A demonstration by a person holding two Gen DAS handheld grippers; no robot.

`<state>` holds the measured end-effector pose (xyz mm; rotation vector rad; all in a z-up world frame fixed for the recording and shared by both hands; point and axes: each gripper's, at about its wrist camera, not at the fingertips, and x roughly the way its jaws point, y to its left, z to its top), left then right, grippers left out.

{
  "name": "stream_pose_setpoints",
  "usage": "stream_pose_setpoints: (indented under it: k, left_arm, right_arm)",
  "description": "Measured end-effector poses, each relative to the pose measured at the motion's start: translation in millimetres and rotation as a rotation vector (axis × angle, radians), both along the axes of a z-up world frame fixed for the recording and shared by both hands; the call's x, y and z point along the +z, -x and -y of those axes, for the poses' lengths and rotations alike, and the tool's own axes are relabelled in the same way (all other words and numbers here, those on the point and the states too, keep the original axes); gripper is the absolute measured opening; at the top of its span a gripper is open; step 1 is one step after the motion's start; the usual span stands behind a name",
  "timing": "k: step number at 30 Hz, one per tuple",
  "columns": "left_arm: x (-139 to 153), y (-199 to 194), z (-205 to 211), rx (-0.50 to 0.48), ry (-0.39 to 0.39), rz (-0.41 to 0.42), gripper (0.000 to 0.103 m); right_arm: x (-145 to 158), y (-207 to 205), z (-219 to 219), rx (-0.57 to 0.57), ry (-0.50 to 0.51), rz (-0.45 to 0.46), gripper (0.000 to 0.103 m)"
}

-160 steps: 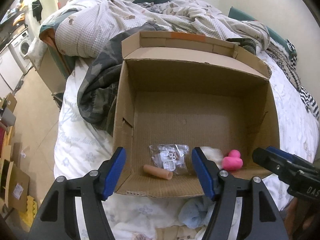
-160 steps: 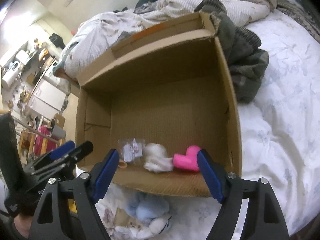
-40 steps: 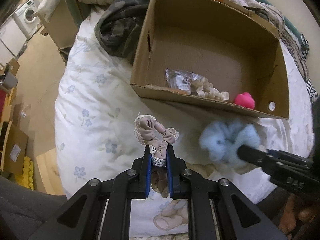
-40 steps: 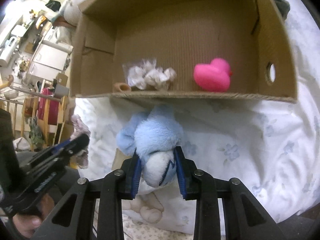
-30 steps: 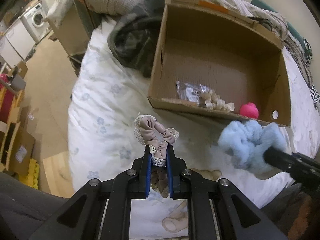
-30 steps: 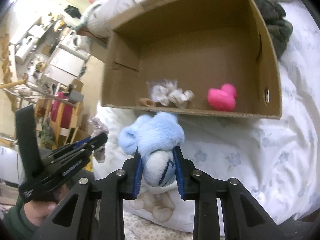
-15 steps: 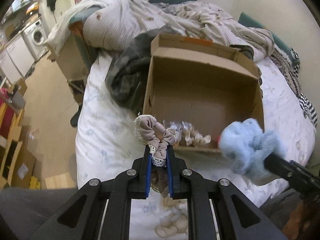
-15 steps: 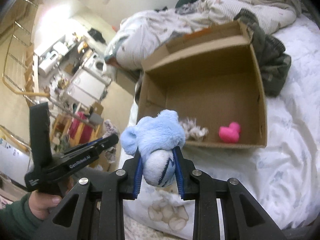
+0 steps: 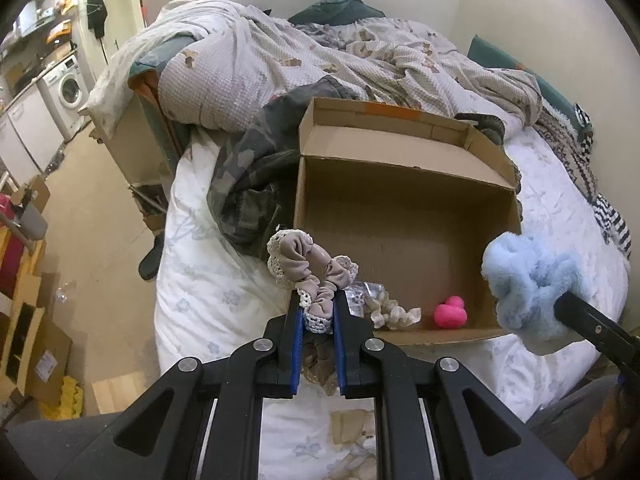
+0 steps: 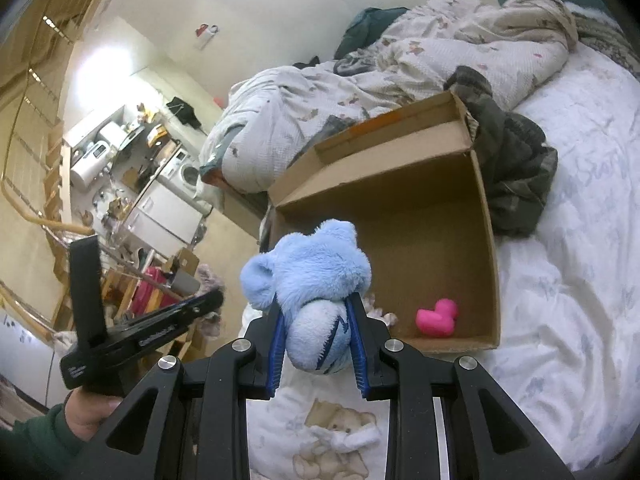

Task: Organize soft objects
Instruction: 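Carry the scrunchie and plush into the box and open both tools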

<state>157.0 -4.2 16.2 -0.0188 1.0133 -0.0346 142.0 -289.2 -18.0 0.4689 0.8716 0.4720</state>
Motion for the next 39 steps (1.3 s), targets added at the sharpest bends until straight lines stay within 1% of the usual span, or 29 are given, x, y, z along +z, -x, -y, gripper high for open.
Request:
stream_pose_setpoints:
  k: [2,5,10,15,18,21,25,29,33,36,37,38,39]
  left_arm:
    - [0.0,0.9,-0.2,0.007,-0.006,-0.008,0.012]
    - [-0.6,-0.2,1.4,0.008,-0.006,-0.018,0.012]
    - [-3.7,-15.4,7.1,0.008,-0.009,-0.014,0.012]
    - [-8.9,-38.3,17.6,-0.002,-0.021,-0.001,0.012]
    - [-12.5,-50.7,22.7,0.007,-0.018,-0.001,0.012]
    - [-17.2,-57.7,26.0,0.022,0.007,-0.015,0.012]
    - [-22.7,-64.0,33.5,0.012,0.017,-0.022,0.012]
    - [-32.3,-70.7,40.1,-0.012,-0.005,-0.037,0.012]
    - [-47.2,-78.8,40.5,-0.023,-0.003,-0.074,0.012]
    - [-55.9,-80.4,38.2,-0.011,-0.008,-0.092,0.019]
    - [-58.9,-81.0,37.5,-0.012,-0.001,-0.105,0.027]
    - [-61.1,-81.0,37.0,-0.011,0.004,-0.111,0.038]
    - [-61.9,-80.1,36.6,-0.009,0.004,-0.109,0.046]
  right_arm:
    - [-3.6,-1.6,-0.9,0.004,-0.014,-0.010,0.030]
    - [-0.7,-2.4,-4.3,0.008,-0.007,-0.003,0.030]
    - [-0.6,-11.3,-6.3,-0.005,0.015,-0.018,0.030]
    - [-2.3,-40.4,-4.5,-0.020,0.073,-0.035,0.030]
    - [-9.7,-57.9,0.2,-0.034,0.098,-0.057,0.030]
    - [-19.7,-63.7,5.8,-0.057,0.097,-0.083,0.030]
    - [-29.0,-68.3,5.7,-0.066,0.103,-0.114,0.030]
    - [-35.0,-72.7,2.7,-0.067,0.117,-0.124,0.030]
    - [-45.2,-77.8,0.4,-0.071,0.133,-0.153,0.030]
    - [-51.5,-79.8,-2.4,-0.065,0.133,-0.162,0.030]
    - [-51.6,-79.4,-3.7,-0.064,0.142,-0.157,0.031]
    - [-52.0,-79.9,-4.5,-0.064,0.146,-0.151,0.032]
    - [-52.8,-80.6,-3.8,-0.067,0.137,-0.151,0.032]
